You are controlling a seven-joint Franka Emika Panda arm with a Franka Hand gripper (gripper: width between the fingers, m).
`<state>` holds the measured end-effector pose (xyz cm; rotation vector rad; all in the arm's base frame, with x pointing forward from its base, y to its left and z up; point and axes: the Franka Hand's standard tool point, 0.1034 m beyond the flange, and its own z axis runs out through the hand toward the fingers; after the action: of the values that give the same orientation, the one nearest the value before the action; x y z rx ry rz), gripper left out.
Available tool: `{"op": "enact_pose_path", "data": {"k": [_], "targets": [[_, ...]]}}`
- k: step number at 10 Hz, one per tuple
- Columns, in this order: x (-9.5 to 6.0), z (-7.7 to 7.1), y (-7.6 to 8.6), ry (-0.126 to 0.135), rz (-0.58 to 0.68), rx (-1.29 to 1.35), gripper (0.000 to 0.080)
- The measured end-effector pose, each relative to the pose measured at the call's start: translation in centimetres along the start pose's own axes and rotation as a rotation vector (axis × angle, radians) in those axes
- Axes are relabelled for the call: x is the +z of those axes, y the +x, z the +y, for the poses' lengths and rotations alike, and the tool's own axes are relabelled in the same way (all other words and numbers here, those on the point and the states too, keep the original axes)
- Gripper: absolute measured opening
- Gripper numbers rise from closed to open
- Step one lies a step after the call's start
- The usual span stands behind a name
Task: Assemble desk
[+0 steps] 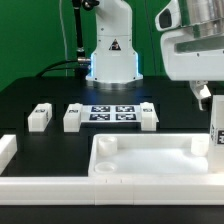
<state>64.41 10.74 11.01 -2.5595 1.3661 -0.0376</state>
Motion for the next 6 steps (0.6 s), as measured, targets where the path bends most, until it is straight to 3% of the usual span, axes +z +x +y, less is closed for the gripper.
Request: {"op": "enact_pose_path", "data": {"k": [1,3,4,6], "targets": [[0.00,0.02,0.01,-0.002,0.001,-0.041,0.0648],[-0.15,0.07,0.54,-0.079,0.047,-0.583,0.0648],[0.02,-0.22,0.62,-0.087,0.049,-0.723,0.0648],[0.19,-0.48,0.30,-0.079,0.062,-0.715,0.0648]]}}
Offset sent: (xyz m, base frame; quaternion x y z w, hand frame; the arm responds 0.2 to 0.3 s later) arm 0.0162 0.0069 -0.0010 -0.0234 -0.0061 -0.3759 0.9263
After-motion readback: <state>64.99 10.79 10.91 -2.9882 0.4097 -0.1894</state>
